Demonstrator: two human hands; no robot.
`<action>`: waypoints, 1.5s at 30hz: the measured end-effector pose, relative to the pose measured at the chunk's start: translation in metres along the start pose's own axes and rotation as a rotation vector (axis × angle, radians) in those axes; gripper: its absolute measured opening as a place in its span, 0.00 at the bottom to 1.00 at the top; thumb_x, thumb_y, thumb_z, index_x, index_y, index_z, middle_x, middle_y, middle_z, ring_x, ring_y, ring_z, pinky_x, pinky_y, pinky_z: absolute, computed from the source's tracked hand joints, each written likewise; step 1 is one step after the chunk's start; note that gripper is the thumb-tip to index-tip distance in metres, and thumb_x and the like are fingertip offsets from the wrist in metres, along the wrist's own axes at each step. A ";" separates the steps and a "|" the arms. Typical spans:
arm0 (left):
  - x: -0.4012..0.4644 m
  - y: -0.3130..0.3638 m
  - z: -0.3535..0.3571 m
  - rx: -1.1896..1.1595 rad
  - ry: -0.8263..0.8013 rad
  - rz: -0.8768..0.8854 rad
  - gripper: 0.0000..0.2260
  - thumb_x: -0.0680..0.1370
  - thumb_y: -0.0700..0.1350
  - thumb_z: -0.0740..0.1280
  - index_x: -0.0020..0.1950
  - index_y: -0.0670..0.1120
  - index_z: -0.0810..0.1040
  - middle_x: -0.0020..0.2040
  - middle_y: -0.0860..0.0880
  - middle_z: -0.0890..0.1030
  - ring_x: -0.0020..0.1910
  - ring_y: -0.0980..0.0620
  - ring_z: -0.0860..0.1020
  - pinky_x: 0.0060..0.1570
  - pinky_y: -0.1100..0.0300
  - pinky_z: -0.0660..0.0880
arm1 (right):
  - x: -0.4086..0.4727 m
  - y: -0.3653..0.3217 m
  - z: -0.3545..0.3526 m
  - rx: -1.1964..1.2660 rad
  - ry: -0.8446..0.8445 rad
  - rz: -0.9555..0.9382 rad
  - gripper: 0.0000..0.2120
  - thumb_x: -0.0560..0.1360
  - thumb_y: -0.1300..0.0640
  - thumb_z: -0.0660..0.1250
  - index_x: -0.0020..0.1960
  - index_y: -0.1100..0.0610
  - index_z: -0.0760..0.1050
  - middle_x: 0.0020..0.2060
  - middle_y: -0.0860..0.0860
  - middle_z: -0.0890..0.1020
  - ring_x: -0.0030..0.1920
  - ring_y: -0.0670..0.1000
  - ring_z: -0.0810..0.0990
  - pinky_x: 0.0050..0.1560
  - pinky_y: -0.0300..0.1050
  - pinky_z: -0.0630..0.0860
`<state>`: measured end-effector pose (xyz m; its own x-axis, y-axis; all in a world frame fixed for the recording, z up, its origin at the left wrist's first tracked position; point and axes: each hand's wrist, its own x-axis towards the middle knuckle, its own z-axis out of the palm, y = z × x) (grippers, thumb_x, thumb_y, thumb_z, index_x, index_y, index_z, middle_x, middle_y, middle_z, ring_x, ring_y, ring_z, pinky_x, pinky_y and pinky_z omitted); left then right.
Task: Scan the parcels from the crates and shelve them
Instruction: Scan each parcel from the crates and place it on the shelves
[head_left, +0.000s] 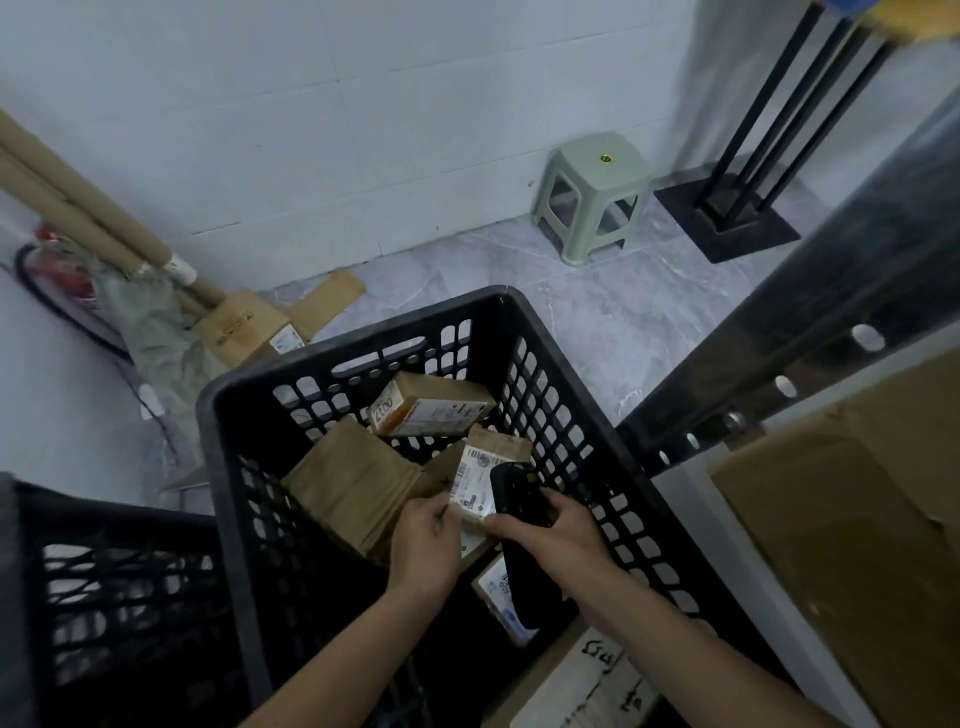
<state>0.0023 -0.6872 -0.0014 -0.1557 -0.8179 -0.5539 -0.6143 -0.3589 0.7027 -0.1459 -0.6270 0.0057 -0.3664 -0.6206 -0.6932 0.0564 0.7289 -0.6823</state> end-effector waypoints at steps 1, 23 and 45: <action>0.002 -0.004 0.002 0.026 -0.004 0.000 0.12 0.84 0.47 0.60 0.53 0.51 0.84 0.53 0.47 0.83 0.50 0.49 0.82 0.55 0.50 0.79 | 0.000 0.000 0.000 0.004 0.000 -0.005 0.21 0.66 0.50 0.84 0.55 0.48 0.81 0.49 0.45 0.87 0.50 0.48 0.86 0.54 0.48 0.84; -0.100 0.057 -0.057 -0.468 -0.041 0.079 0.08 0.82 0.41 0.67 0.59 0.50 0.78 0.55 0.45 0.81 0.49 0.52 0.81 0.32 0.68 0.78 | -0.141 -0.028 -0.014 0.047 -0.003 -0.178 0.17 0.67 0.54 0.85 0.52 0.48 0.82 0.43 0.42 0.88 0.44 0.39 0.86 0.42 0.31 0.78; -0.368 0.070 -0.146 -0.463 0.000 0.335 0.03 0.78 0.50 0.71 0.50 0.56 0.84 0.50 0.53 0.86 0.51 0.52 0.84 0.55 0.46 0.82 | -0.456 -0.009 -0.056 0.173 0.190 -0.444 0.24 0.63 0.57 0.87 0.55 0.47 0.82 0.50 0.43 0.88 0.50 0.37 0.85 0.50 0.31 0.78</action>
<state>0.1299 -0.4770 0.3169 -0.2835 -0.9210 -0.2673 -0.1288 -0.2396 0.9623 -0.0311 -0.3345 0.3405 -0.5518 -0.7840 -0.2845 0.0041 0.3386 -0.9409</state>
